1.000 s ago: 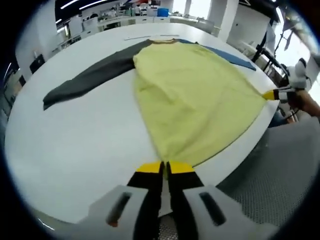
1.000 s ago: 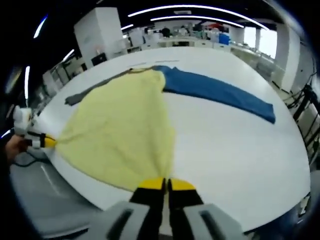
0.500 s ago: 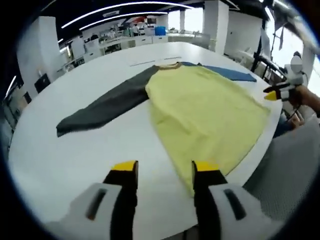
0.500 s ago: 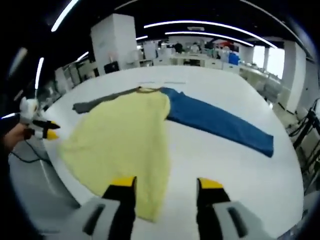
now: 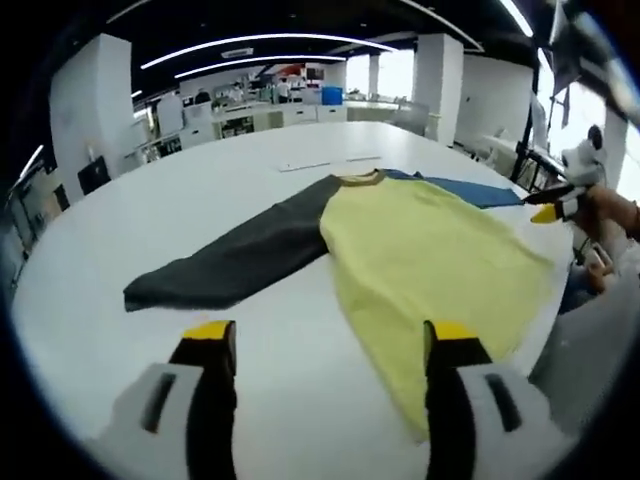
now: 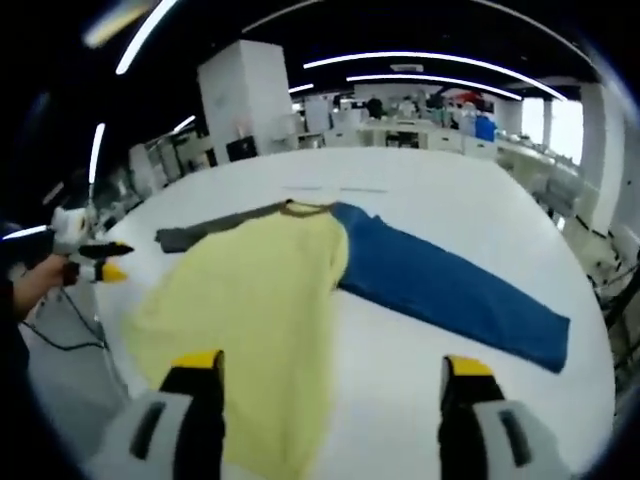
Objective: Fold the garment on the visible template until the final outline fits inside the template.
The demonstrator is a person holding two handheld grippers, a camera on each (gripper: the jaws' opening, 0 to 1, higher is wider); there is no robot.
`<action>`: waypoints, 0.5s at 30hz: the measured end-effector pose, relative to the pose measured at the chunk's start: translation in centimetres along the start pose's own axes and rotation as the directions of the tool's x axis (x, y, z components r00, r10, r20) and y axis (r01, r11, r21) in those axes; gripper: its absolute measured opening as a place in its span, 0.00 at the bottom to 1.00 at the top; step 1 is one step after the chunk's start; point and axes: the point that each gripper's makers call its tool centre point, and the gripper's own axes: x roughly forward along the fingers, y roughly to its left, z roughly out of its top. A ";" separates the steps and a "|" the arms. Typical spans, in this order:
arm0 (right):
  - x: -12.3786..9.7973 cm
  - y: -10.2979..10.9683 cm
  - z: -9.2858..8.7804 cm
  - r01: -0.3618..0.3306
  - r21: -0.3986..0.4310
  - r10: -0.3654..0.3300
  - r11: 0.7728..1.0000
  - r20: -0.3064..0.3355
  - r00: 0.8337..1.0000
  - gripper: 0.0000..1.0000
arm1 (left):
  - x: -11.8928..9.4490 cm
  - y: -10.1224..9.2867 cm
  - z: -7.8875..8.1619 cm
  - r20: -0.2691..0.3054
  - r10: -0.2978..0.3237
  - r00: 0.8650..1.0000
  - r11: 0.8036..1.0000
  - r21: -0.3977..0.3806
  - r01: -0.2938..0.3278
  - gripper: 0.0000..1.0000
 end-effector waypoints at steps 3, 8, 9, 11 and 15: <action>0.6 -0.4 0.9 -0.005 -0.015 0.005 1.000 0.000 1.000 0.90 | 0.7 0.9 0.8 0.009 0.003 1.000 1.000 -0.004 -0.003 0.75; 2.3 -1.8 2.1 -0.024 -0.021 0.024 0.999 -0.001 1.000 0.85 | 1.8 1.8 1.6 0.029 0.005 1.000 1.000 -0.016 -0.004 0.74; 2.7 -2.0 2.3 -0.029 -0.025 0.029 0.999 -0.002 1.000 0.83 | 2.1 2.0 1.7 0.028 0.004 1.000 1.000 -0.019 -0.004 0.73; 3.2 -2.3 2.5 -0.033 -0.032 0.033 0.999 -0.003 0.999 0.79 | 2.6 2.3 1.8 0.026 0.003 1.000 1.000 -0.022 -0.002 0.71; 4.2 -2.6 3.1 -0.045 -0.066 0.045 0.997 0.006 0.999 0.70 | 3.5 3.2 2.2 0.029 0.015 0.999 1.000 -0.017 -0.014 0.63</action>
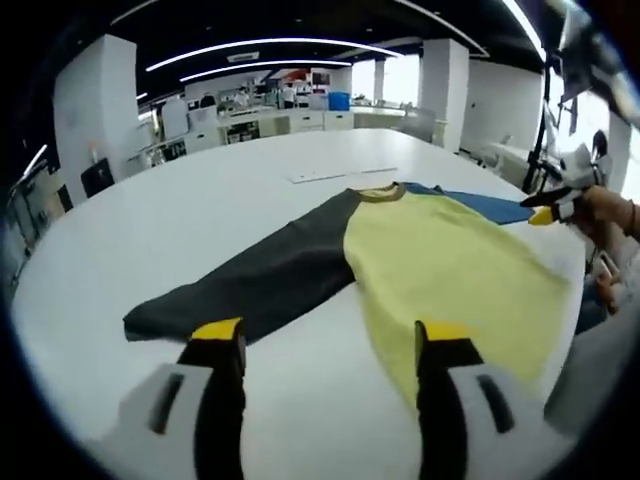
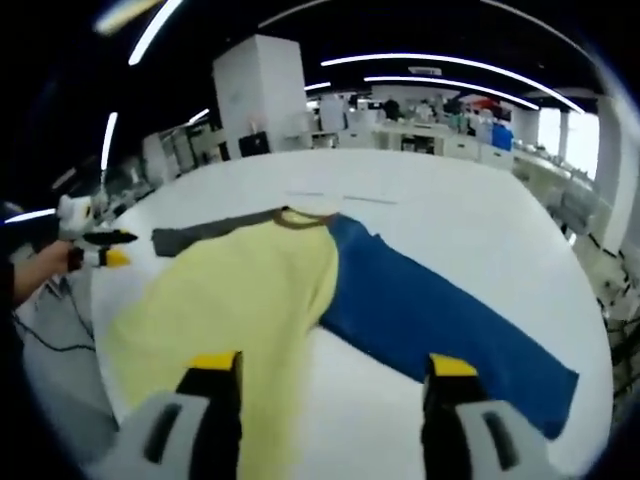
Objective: Fold the garment on the visible template until the final outline fits inside the template.
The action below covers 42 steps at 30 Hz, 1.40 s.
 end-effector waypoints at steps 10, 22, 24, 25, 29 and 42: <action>3.0 -1.0 1.0 -0.023 -0.066 0.023 0.998 -0.003 1.000 0.48 | 2.8 1.4 1.2 0.015 0.013 1.000 1.000 0.013 -0.014 0.45; 6.2 -1.2 0.6 -0.057 -0.157 0.049 0.986 -0.057 0.997 0.28 | 7.4 0.3 1.1 -0.015 -0.051 0.999 0.990 0.130 0.052 0.27; 6.2 -0.5 0.4 -0.071 -0.182 0.061 0.981 -0.064 0.996 0.25 | 8.2 0.4 0.9 -0.024 -0.060 0.998 0.989 0.135 0.063 0.25; 6.3 -0.3 0.4 -0.082 -0.200 0.071 0.976 -0.063 0.995 0.23 | 8.4 0.4 0.8 -0.029 -0.063 0.998 0.988 0.137 0.066 0.24; 6.7 0.2 0.2 -0.097 -0.280 0.076 0.955 -0.085 0.993 0.20 | 9.4 0.4 0.3 -0.048 -0.074 0.996 0.986 0.144 0.080 0.18; 8.3 0.9 0.0 -0.142 -0.391 0.104 0.909 -0.116 0.988 0.04 | 10.4 0.5 -0.5 -0.061 -0.088 0.994 0.975 0.200 0.098 0.12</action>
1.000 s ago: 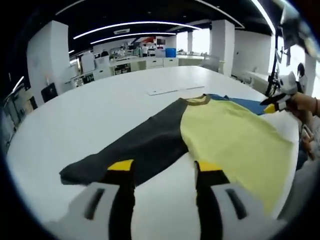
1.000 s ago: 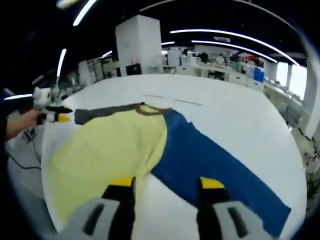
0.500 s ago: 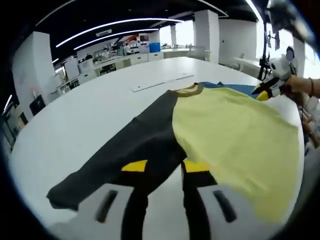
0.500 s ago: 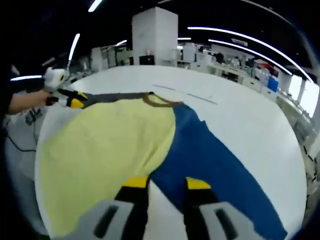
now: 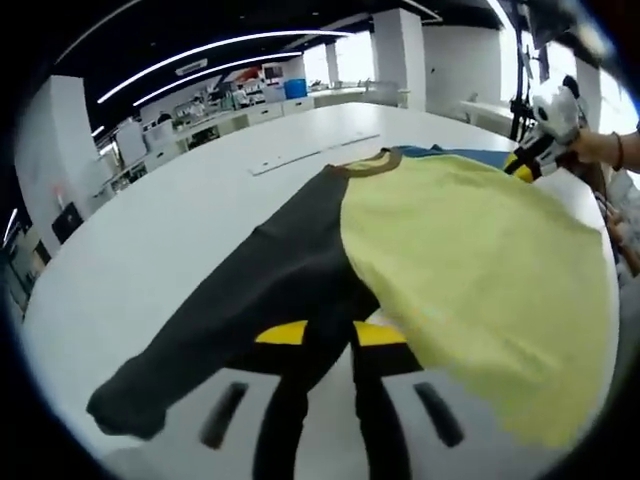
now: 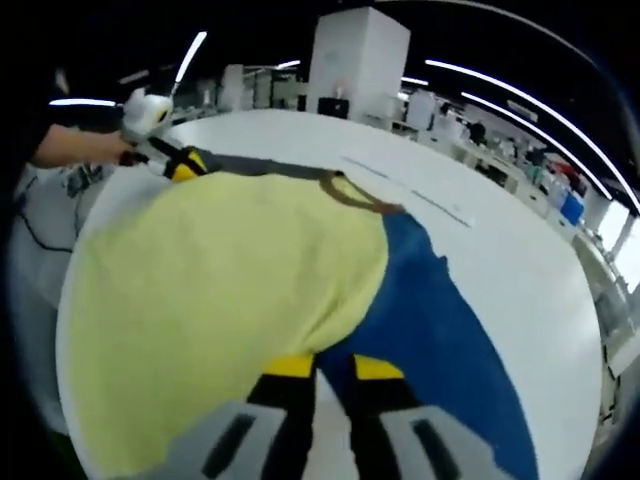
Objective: Fold the garment on the visible template until the final outline fits inside the template.
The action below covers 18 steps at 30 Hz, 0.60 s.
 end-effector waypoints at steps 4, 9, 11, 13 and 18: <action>-0.1 0.2 0.1 0.009 -0.053 -0.009 0.999 -0.009 1.000 0.00 | 0.3 0.0 0.1 0.004 -0.004 1.000 0.999 0.034 0.004 0.06; -0.3 -0.2 0.0 0.028 -0.054 -0.028 0.998 -0.014 0.999 0.00 | 0.4 0.4 0.1 0.005 0.008 1.000 0.999 0.040 -0.008 0.00; -0.5 -0.7 0.0 0.044 -0.043 -0.044 0.998 -0.010 0.999 0.00 | 0.3 0.5 0.1 0.002 0.011 1.000 0.999 0.033 -0.011 0.00; -0.7 -1.1 0.1 0.061 -0.030 -0.061 0.998 -0.003 0.998 0.00 | 0.1 0.7 0.5 0.008 0.021 1.000 0.999 0.027 -0.021 0.00; -1.1 -2.4 0.1 0.107 0.004 -0.107 0.994 0.003 0.994 0.00 | -0.2 1.7 0.8 0.014 0.057 0.998 0.998 0.007 -0.057 0.00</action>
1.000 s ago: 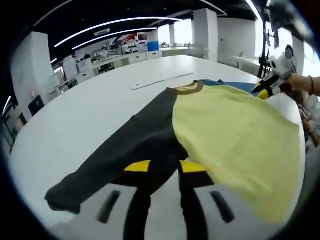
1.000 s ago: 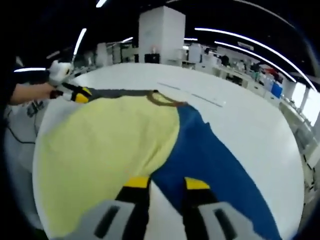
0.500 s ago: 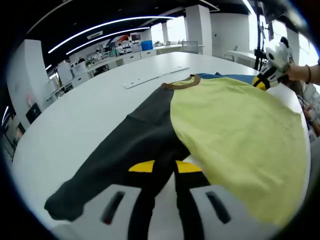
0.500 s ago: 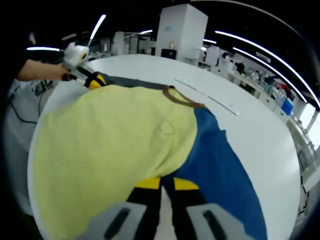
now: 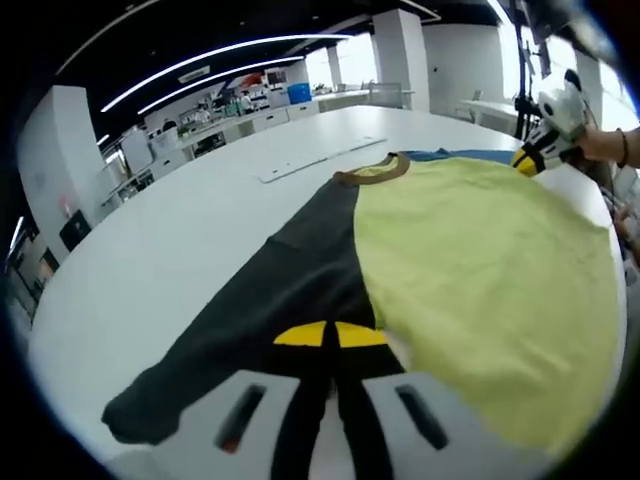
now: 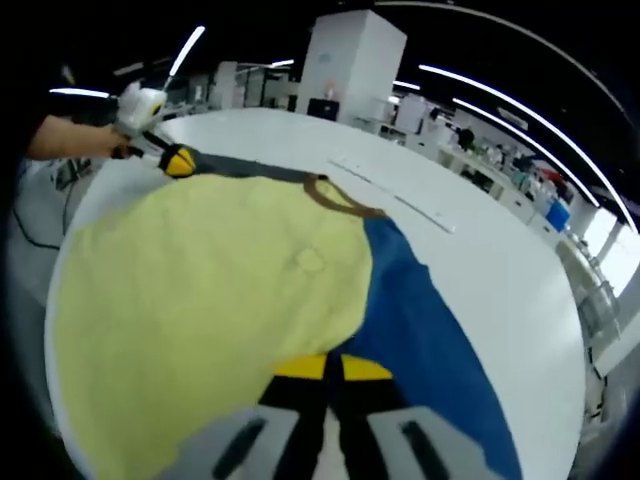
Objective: Fold the garment on the visible template until the final outline fits inside the template.
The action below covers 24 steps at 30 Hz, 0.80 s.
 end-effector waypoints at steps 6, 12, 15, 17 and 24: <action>-0.5 -1.3 -0.3 0.066 0.029 -0.065 0.997 -0.020 0.998 0.00 | -0.3 0.6 0.3 0.017 0.024 1.000 0.997 -0.068 -0.023 0.00; -0.9 -2.8 -0.3 0.124 0.081 -0.123 0.989 -0.022 0.992 0.00 | -0.3 0.6 0.6 0.015 0.033 0.999 0.998 -0.060 -0.032 0.00; -1.1 -2.9 -0.3 0.141 0.096 -0.139 0.985 -0.026 0.990 0.00 | -0.3 0.6 0.7 0.014 0.035 0.999 0.998 -0.059 -0.034 0.00; -1.1 -2.9 -0.4 0.140 0.101 -0.138 0.985 -0.027 0.990 0.00 | -0.3 0.5 0.8 0.014 0.035 0.999 0.998 -0.058 -0.034 0.00; -0.7 -3.0 -0.5 0.146 0.118 -0.143 0.982 -0.033 0.989 0.00 | -0.2 1.2 0.6 0.012 0.038 0.999 0.997 -0.060 -0.037 0.00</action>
